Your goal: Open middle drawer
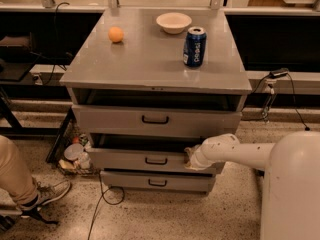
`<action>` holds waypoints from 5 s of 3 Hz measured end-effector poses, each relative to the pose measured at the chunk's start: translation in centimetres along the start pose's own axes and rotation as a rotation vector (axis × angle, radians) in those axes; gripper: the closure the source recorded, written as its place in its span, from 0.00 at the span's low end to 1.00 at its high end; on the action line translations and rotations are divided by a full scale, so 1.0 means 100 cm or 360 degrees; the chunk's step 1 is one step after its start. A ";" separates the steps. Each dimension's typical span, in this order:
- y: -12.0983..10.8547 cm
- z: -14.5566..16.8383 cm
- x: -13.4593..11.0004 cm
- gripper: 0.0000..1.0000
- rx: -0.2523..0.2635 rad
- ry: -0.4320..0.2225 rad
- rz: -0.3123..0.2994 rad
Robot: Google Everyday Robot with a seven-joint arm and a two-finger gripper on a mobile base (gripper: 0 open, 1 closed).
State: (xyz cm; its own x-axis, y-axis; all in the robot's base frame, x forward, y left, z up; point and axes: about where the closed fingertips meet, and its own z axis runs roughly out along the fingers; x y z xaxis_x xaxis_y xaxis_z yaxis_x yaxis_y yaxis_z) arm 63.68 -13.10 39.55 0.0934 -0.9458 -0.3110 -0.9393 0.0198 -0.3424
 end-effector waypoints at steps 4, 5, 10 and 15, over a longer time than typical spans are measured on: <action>0.009 -0.007 -0.001 1.00 -0.0019 0.0005 0.0016; 0.040 -0.011 0.001 1.00 -0.0039 0.0004 0.0096; 0.038 -0.017 -0.001 0.84 -0.0040 0.0004 0.0096; 0.042 -0.013 -0.003 0.00 -0.0073 0.0032 0.0075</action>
Offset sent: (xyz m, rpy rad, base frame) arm -0.2562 -0.0514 0.0165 0.0699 0.4012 -0.1385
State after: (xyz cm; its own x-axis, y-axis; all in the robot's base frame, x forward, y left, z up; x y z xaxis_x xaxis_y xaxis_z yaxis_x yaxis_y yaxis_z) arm 59.22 -13.15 39.39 0.0425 -0.9506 -0.3076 -0.9567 0.0500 -0.2869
